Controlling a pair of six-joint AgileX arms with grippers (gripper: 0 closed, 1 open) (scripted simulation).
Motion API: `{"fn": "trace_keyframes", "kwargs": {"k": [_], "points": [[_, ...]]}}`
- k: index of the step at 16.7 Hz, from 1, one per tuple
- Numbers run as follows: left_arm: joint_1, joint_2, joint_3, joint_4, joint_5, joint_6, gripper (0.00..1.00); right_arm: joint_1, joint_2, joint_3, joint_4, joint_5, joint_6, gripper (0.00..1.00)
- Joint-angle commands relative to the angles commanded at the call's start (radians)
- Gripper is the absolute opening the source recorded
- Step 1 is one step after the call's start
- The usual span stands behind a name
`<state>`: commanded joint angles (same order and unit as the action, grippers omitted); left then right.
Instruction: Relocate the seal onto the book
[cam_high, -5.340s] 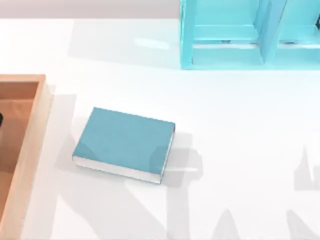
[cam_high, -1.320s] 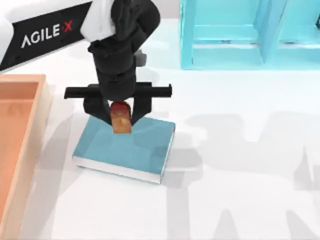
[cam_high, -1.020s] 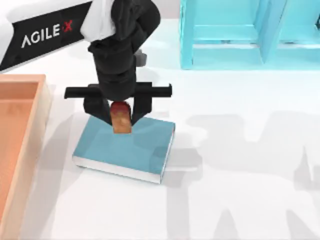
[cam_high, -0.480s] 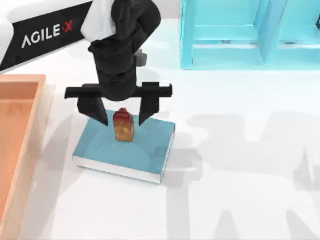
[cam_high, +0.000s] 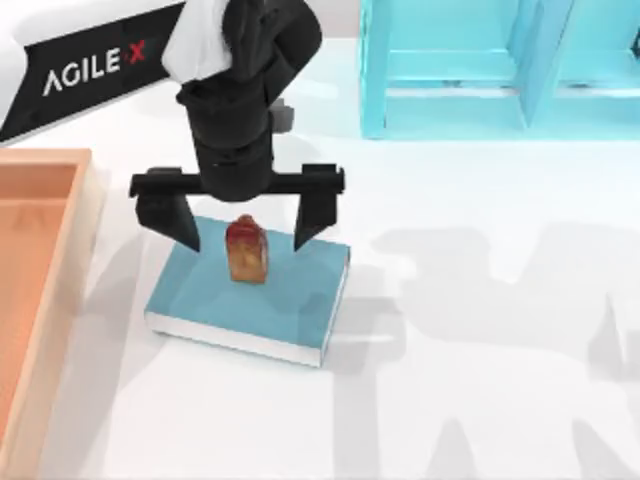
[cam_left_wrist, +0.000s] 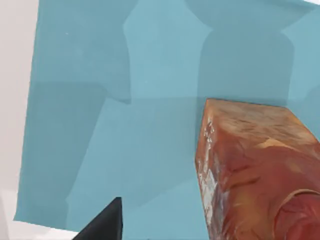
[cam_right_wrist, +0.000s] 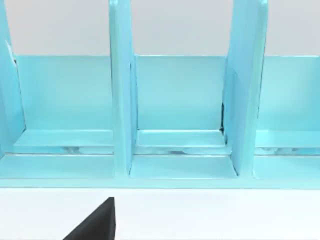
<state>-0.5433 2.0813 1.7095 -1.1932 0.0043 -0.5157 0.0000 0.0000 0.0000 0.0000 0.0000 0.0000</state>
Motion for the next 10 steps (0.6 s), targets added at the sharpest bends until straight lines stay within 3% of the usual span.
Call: {"fn": "trace_keyframes", "kwargs": {"k": [10], "points": [[0.001, -0.009, 0.104, -0.114, 0.0, -0.001, 1.0, 0.0, 0.0, 0.0, 0.0, 0.0, 0.0, 1.0]]}}
